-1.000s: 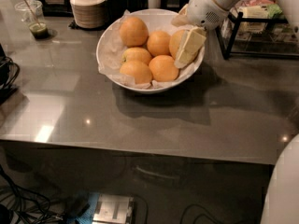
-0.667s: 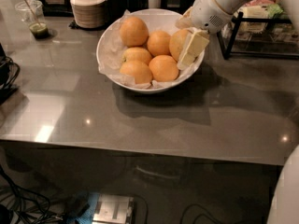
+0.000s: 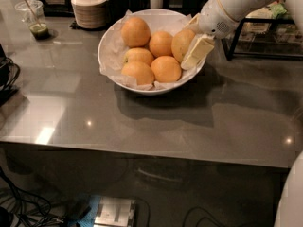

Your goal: Pick orange from white bowl

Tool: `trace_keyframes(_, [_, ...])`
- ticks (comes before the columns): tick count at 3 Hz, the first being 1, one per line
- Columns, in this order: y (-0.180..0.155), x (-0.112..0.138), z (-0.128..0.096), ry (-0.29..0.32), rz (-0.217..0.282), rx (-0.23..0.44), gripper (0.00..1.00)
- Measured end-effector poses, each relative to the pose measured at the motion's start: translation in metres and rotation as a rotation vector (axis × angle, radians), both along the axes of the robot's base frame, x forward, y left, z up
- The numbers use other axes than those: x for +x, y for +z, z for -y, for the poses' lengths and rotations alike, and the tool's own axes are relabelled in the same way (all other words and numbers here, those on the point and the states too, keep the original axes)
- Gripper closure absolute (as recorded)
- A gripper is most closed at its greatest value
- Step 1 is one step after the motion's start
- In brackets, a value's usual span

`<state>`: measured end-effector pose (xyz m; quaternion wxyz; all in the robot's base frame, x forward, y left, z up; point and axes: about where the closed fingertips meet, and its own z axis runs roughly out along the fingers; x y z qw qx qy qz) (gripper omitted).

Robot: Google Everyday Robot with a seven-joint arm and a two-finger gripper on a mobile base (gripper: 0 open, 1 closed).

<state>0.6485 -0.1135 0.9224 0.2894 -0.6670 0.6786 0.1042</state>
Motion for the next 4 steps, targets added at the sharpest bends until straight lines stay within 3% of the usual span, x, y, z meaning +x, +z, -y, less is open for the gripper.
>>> trace_keyframes(2, [-0.008,0.006,0.005,-0.011,0.001,0.019,0.71])
trace_keyframes(3, [-0.007,0.003,0.004,-0.017,0.032,0.057,0.94])
trace_keyframes(4, [0.017,-0.012,0.002,-0.012,0.115,0.153,1.0])
